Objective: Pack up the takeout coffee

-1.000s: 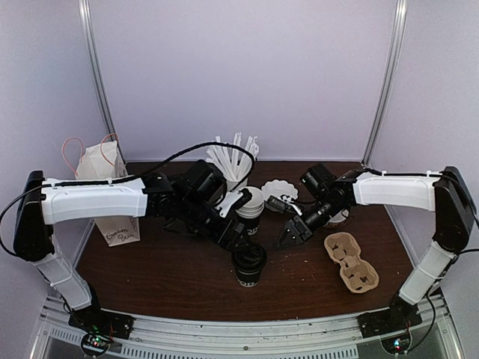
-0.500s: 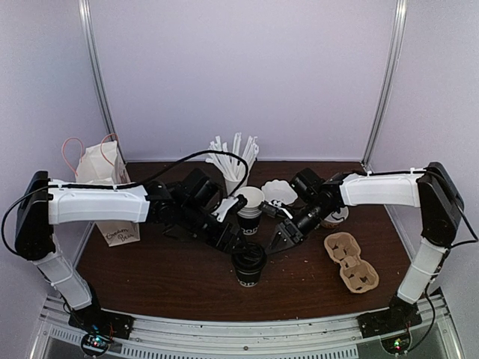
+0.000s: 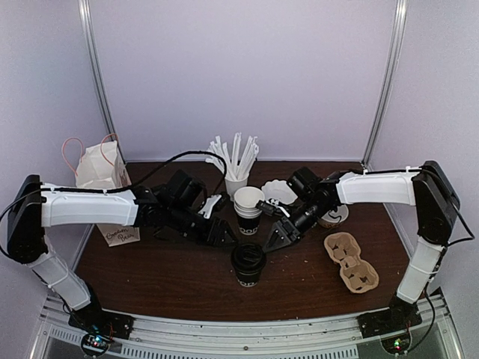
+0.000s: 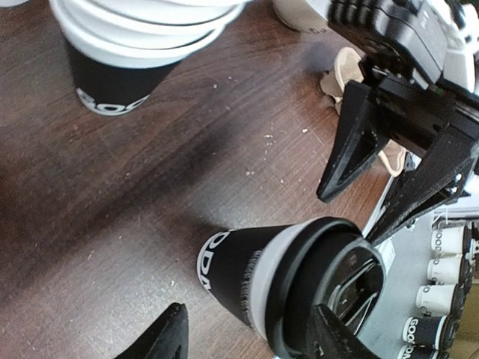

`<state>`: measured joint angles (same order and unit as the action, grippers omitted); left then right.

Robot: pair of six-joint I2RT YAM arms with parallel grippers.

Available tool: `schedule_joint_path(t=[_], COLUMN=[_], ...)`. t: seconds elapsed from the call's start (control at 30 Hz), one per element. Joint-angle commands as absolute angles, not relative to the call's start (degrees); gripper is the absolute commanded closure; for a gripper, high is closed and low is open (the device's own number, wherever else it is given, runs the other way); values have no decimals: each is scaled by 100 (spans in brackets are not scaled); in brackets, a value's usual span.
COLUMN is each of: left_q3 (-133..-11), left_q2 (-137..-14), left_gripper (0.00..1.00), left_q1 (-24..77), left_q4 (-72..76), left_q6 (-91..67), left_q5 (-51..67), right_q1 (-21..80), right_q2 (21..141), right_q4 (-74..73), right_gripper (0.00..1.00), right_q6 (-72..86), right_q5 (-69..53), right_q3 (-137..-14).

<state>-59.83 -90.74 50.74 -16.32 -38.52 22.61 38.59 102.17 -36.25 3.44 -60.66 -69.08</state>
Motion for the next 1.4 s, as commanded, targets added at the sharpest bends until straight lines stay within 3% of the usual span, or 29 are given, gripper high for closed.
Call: schedule_joint_path(t=[0.0, 0.13, 0.47, 0.83, 1.37], left_q3=[-5784, -5862, -5582, -5237, -5071], left_q2=[-8798, -8901, -8433, -8727, -8958], left_gripper=[42, 42, 52, 56, 58], left_q1=[5019, 5019, 4977, 4971, 4966], left_q4=[-1211, -1071, -1817, -791, -1005], left_q6=[-4151, -4154, -4578, -5032, -5104], left_q5=[2242, 2545, 1622, 2739, 2594], right_q1=[3876, 3876, 3876, 3876, 3876], right_q2=[10288, 10292, 10332, 10390, 10581], right_q4=[-3643, -3661, -3695, -3733, -3747], right_gripper=[53, 53, 54, 54, 54], right_q6=[370, 352, 360, 352, 360], right_q5=[-6139, -6112, -6045, -6030, -6008], right_q3=[-7049, -7062, -7087, -7127, -7197])
